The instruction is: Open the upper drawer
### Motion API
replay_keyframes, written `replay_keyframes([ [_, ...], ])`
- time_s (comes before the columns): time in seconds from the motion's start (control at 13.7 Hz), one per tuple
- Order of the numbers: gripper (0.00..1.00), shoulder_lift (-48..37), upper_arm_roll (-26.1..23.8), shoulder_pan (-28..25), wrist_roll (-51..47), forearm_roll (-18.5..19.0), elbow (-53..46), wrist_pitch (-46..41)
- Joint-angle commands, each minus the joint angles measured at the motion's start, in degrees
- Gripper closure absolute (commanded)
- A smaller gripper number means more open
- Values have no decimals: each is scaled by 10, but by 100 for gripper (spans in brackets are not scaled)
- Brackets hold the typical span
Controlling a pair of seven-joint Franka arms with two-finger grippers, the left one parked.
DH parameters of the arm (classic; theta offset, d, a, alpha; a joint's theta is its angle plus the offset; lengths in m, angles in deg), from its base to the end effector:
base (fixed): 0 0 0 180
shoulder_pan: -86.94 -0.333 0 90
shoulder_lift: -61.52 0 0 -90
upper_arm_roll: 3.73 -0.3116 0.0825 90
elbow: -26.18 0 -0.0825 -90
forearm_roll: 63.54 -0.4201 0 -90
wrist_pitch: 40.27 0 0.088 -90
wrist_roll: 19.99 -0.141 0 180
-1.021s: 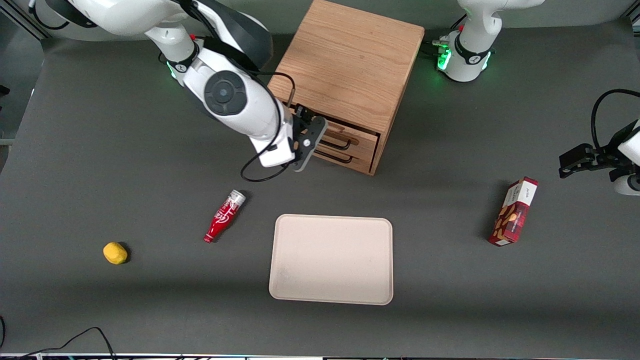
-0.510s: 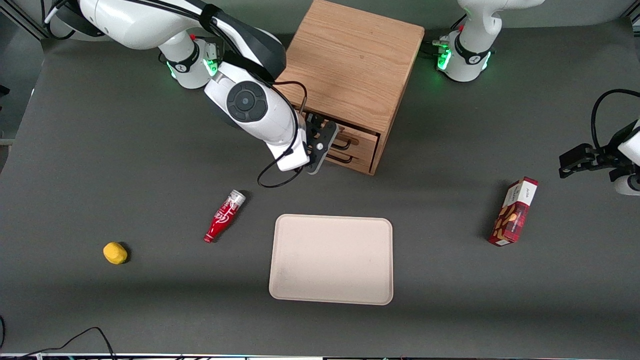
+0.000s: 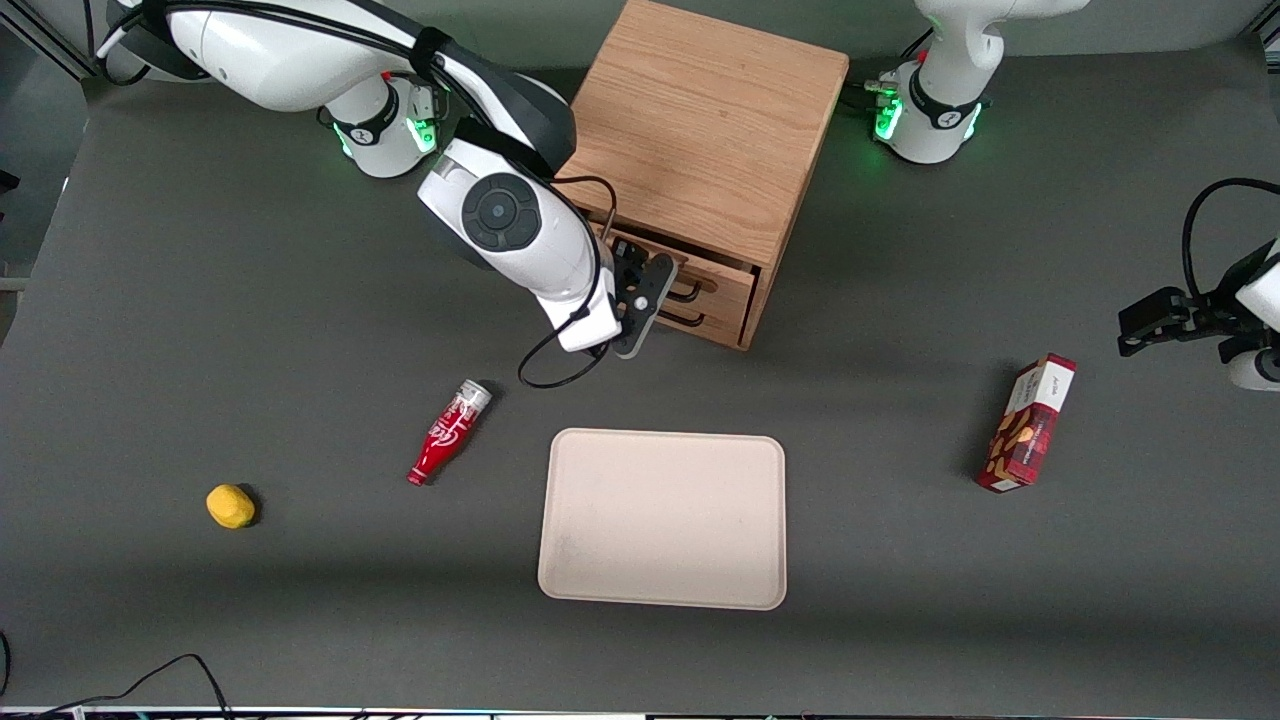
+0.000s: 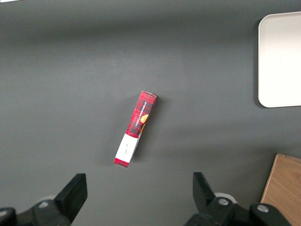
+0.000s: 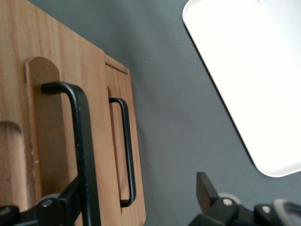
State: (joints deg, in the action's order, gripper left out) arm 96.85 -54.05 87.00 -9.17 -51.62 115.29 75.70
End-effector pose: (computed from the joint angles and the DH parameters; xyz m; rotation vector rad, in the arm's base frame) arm 0.5301 0.4830 0.3455 -2.4847 -1.4228 0.0272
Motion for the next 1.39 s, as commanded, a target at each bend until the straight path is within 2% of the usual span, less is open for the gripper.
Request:
replay_keyframes([
  [0.0,0,2,9,6,22,12,-9,7],
  [0.73,0,-13,71,2,25,12,-46,17],
  [0.95,0,-13,99,-1,59,10,-45,49],
  [1.31,0,-11,122,-11,61,11,-44,78],
])
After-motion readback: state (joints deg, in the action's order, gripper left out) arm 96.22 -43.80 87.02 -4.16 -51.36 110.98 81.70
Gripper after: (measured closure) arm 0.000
